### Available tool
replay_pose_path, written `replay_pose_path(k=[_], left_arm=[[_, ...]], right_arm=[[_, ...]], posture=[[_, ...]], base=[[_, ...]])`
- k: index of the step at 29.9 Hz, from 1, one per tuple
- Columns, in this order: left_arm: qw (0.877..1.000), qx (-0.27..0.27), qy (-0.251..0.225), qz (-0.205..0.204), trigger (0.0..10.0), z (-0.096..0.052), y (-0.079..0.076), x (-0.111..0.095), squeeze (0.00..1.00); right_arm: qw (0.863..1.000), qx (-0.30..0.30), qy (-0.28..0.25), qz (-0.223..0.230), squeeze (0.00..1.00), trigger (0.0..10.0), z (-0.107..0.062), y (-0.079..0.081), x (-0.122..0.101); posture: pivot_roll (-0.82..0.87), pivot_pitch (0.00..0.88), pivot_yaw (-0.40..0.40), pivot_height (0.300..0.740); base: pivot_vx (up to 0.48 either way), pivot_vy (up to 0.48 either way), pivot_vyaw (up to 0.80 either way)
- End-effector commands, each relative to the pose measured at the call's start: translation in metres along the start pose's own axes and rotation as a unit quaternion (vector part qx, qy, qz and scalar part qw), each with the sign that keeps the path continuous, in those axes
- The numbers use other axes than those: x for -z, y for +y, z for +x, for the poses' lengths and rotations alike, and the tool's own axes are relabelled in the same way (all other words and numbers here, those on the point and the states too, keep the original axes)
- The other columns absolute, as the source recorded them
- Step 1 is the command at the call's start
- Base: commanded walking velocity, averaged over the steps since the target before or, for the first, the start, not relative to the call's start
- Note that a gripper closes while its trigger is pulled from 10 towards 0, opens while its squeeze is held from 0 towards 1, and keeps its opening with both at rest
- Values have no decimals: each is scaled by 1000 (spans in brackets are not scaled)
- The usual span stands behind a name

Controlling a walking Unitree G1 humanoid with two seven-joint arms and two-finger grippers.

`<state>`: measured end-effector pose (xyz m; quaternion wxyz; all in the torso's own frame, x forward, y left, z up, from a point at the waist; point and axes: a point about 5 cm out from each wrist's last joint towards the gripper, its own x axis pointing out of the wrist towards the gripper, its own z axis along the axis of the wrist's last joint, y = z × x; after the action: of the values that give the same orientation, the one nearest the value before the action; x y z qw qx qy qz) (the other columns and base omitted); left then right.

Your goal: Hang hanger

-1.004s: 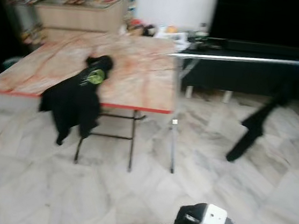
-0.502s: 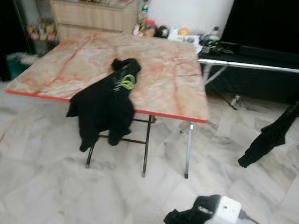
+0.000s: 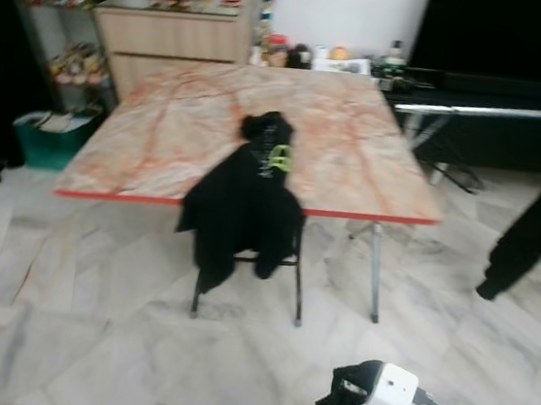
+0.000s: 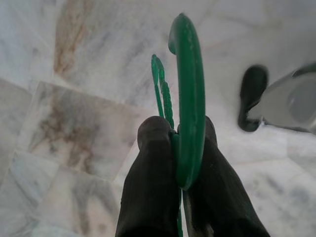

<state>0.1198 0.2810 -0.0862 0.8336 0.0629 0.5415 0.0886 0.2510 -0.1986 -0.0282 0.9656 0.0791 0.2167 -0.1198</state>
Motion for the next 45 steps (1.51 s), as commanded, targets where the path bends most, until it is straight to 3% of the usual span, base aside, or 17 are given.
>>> replay_pose_path(k=[1,10,13,30,45], left_arm=[[1000,13,-2,20,10000,1,-9,-2,0],[1000,25,-1,6,10000,2,-25,5,0],[999,33,1,20,10000,1,-28,8,0],[998,40,14,49,10000,0,-33,20,0],[998,44,8,34,10000,0,-32,15,0]], right_arm=[[999,13,-29,-2,0,10000,4,-9,-14],[999,16,-43,-16,0,10000,8,-18,-25],[999,16,-45,-24,0,10000,8,-20,-27],[998,14,-56,-34,0,10000,8,-20,-30],[995,21,-91,-33,0,10000,8,-23,-40]], posture=[[135,0,41,740],[156,0,-9,740],[160,0,-23,740],[149,0,-11,740],[150,0,-6,740]], base=[[0,0,0],[0,0,0],[0,0,0],[0,-407,0],[0,0,0]])
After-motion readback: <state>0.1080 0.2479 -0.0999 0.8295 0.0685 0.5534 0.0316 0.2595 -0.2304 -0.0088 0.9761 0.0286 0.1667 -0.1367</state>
